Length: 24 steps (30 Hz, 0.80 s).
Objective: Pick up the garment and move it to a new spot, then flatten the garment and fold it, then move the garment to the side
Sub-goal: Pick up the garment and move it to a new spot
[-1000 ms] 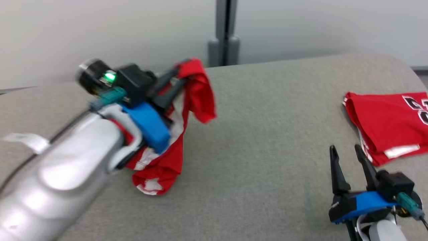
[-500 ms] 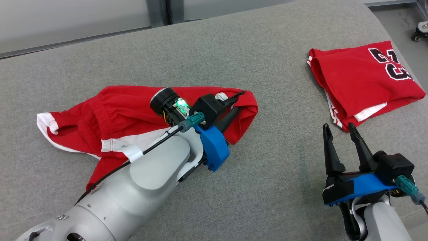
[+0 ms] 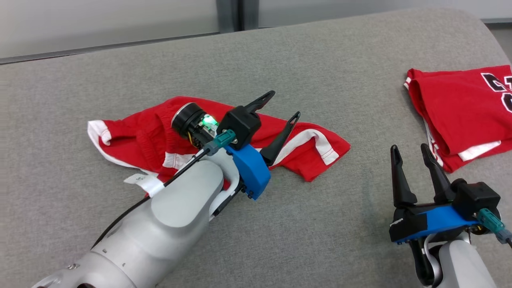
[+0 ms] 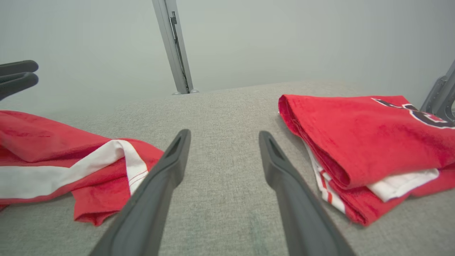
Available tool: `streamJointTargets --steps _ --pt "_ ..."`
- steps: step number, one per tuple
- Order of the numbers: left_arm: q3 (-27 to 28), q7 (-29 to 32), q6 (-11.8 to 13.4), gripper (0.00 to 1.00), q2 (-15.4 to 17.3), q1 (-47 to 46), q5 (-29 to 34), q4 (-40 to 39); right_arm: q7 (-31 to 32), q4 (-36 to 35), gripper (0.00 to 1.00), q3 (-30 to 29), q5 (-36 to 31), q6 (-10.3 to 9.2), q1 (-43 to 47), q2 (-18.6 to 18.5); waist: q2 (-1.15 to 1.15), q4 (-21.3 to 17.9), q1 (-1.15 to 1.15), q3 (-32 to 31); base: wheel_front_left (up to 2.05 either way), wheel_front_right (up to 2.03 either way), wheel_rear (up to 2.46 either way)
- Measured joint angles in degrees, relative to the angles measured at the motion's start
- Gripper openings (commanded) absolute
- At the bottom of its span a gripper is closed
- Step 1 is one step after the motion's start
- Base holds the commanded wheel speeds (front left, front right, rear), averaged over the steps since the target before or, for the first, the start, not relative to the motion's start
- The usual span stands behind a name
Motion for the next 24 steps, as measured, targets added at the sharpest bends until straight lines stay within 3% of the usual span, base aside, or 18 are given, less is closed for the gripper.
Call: streamJointTargets --steps 13,24 --pt "18.37 -0.01 6.20 1.00 5.38 16.14 2.60 -11.80 0.00 -0.40 1.00 -4.37 -3.28 0.00 0.59 0.00 0.00 8.39 -0.01 -5.25 0.00 0.00 0.00" --pt "33.50 -0.01 8.48 1.00 6.25 36.57 4.45 -19.45 0.00 1.14 1.00 -2.50 -1.88 0.00 4.80 0.01 0.00 11.63 -0.01 -10.39 0.00 0.00 0.00"
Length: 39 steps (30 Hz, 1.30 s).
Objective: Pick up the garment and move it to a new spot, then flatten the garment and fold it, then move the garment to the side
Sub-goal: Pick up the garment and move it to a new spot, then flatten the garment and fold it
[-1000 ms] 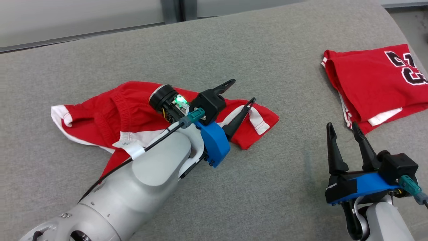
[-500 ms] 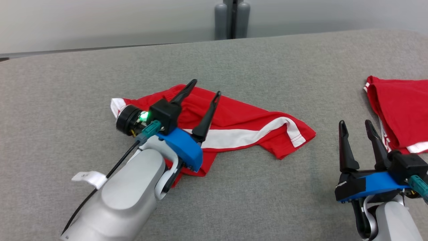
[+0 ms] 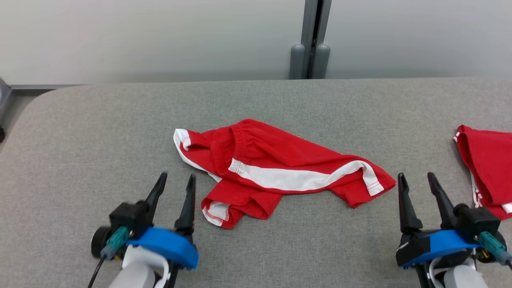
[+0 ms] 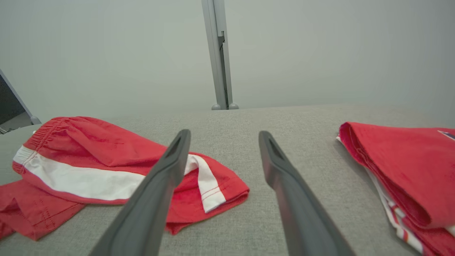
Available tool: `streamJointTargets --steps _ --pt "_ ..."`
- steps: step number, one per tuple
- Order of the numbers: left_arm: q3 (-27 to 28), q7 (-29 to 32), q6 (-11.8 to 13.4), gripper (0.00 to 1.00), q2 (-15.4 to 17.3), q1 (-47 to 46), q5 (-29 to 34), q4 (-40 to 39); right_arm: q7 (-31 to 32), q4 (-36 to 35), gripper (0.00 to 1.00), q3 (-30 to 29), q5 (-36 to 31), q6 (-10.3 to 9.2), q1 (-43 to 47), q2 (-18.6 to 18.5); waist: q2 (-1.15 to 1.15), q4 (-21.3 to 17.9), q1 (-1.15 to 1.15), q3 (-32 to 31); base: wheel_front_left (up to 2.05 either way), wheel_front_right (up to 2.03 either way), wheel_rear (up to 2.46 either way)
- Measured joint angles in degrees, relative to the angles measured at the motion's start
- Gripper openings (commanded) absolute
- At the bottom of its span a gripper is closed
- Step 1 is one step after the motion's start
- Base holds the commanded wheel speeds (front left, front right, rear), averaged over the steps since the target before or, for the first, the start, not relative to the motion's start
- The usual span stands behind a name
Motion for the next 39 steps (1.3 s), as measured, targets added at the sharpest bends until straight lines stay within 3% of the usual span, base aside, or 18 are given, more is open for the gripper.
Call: streamJointTargets --steps 13,39 --pt "11.10 0.00 0.26 1.00 -2.74 12.22 5.17 -4.59 0.01 2.10 1.00 3.31 1.72 0.00 3.68 0.00 0.00 -0.03 0.00 -2.99 0.00 0.00 0.00" --pt "16.00 0.00 -3.42 1.00 -6.30 13.55 10.17 -1.64 0.00 3.30 1.00 5.26 2.02 0.00 3.65 0.00 0.00 -0.23 0.01 -4.37 0.00 0.00 0.00"
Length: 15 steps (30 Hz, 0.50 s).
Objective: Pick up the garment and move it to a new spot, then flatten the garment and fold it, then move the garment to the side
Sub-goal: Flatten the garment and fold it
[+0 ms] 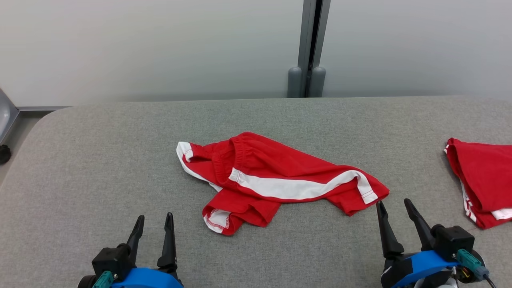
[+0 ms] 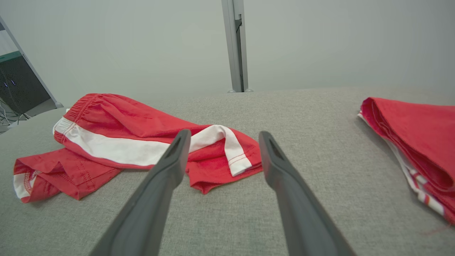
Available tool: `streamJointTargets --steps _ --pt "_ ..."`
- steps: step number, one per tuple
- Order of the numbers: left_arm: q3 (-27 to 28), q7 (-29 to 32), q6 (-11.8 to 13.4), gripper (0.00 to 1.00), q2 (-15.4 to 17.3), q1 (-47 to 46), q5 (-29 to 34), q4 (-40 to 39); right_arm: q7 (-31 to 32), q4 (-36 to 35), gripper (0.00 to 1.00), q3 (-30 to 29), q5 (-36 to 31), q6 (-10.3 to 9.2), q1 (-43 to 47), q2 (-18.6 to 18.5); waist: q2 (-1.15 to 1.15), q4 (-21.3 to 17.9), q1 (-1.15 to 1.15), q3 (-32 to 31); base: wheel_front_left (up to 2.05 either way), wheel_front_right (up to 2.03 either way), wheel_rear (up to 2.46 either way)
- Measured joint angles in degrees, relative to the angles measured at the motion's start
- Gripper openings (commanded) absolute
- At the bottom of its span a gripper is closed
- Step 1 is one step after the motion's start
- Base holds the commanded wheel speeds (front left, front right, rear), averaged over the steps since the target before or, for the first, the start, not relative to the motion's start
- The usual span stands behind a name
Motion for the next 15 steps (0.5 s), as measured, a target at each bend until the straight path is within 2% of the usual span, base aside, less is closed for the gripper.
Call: streamJointTargets --steps 6,10,15 --pt "0.44 0.00 -0.60 1.00 -0.13 0.02 0.64 0.09 0.00 -0.19 1.00 0.21 0.08 0.00 0.01 0.00 0.00 -0.27 0.00 0.55 0.00 0.00 0.00" --pt "-1.20 0.30 -1.75 1.00 0.47 -2.09 1.92 0.35 0.00 -0.37 1.00 0.76 0.07 0.00 -0.13 0.00 0.00 -0.84 0.00 1.50 0.00 0.00 0.00" --pt "-6.36 6.31 -4.45 1.00 1.85 -8.64 3.44 0.92 0.00 -0.55 1.00 1.42 -0.09 0.00 -1.29 0.00 0.00 -2.05 0.00 3.19 0.00 0.00 0.00"
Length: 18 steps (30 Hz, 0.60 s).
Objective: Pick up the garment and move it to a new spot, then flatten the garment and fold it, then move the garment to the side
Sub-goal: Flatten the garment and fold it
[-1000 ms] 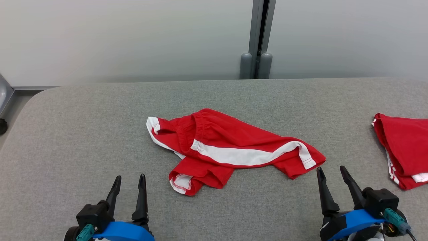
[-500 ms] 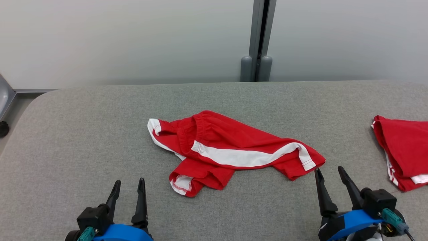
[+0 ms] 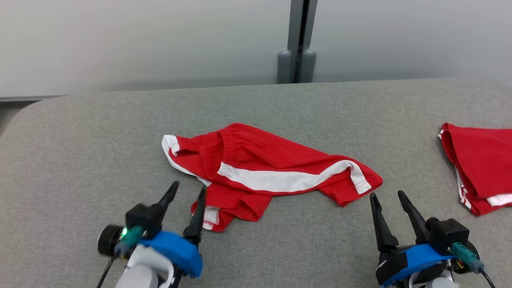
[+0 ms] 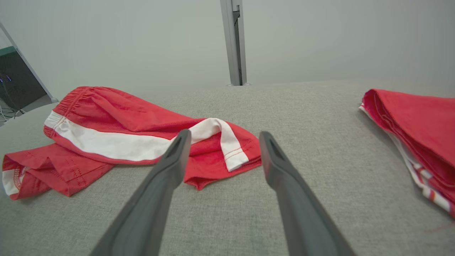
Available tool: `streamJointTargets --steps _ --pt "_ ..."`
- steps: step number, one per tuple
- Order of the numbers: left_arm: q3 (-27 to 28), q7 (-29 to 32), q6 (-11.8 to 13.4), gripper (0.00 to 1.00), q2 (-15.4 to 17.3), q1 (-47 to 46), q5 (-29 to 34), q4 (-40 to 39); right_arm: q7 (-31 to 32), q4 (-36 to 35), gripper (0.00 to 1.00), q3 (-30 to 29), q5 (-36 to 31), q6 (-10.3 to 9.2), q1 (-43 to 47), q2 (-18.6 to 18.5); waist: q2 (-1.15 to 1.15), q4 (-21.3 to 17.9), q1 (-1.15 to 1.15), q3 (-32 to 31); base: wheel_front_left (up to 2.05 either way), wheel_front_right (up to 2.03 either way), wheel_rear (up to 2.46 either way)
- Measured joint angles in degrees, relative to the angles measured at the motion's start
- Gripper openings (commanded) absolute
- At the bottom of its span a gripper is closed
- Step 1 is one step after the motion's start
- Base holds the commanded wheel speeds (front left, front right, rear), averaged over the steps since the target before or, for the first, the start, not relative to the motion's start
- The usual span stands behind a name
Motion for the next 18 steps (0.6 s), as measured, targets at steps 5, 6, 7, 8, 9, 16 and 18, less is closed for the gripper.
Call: streamJointTargets --steps 5,6,7,8,9,16,18 --pt "-3.60 5.54 -0.98 1.00 0.76 -7.48 -1.20 2.36 0.00 -0.20 1.00 1.18 -0.04 0.00 -1.55 0.00 0.00 -2.04 0.00 2.77 0.00 0.00 0.00" --pt "-4.25 6.42 -1.10 1.00 1.12 -8.88 -1.56 3.12 0.00 -0.20 1.00 1.45 -0.04 0.00 -1.95 0.00 0.00 -2.50 0.00 3.40 0.00 0.00 0.00" --pt "-4.86 7.38 -1.10 1.00 1.45 -10.14 -1.82 3.92 0.00 -0.22 1.00 1.78 -0.03 0.00 -2.32 0.00 0.00 -2.99 0.00 4.06 0.00 0.00 0.00" --pt "-5.56 8.10 -1.11 1.00 1.71 -11.21 -2.13 4.71 0.00 -0.18 1.00 2.09 -0.04 0.00 -2.58 0.00 0.00 -3.46 0.00 4.70 0.00 0.00 0.00" --pt "-5.56 8.10 -1.11 1.00 1.71 -11.21 -2.13 4.71 0.00 -0.18 1.00 2.09 -0.04 0.00 -2.58 0.00 0.00 -3.46 0.00 4.70 0.00 0.00 0.00" --pt "-8.15 9.12 -1.37 0.05 2.56 -15.78 -5.16 7.94 0.00 1.63 1.00 4.38 0.32 -0.01 -5.29 -0.02 0.00 -5.17 0.01 8.28 0.00 0.00 0.00" --pt "-9.53 8.34 -1.38 0.00 2.70 -16.40 -6.21 8.01 0.01 3.56 1.00 5.28 1.42 0.00 -6.42 0.02 0.00 -4.96 0.01 9.10 0.00 0.00 0.00"
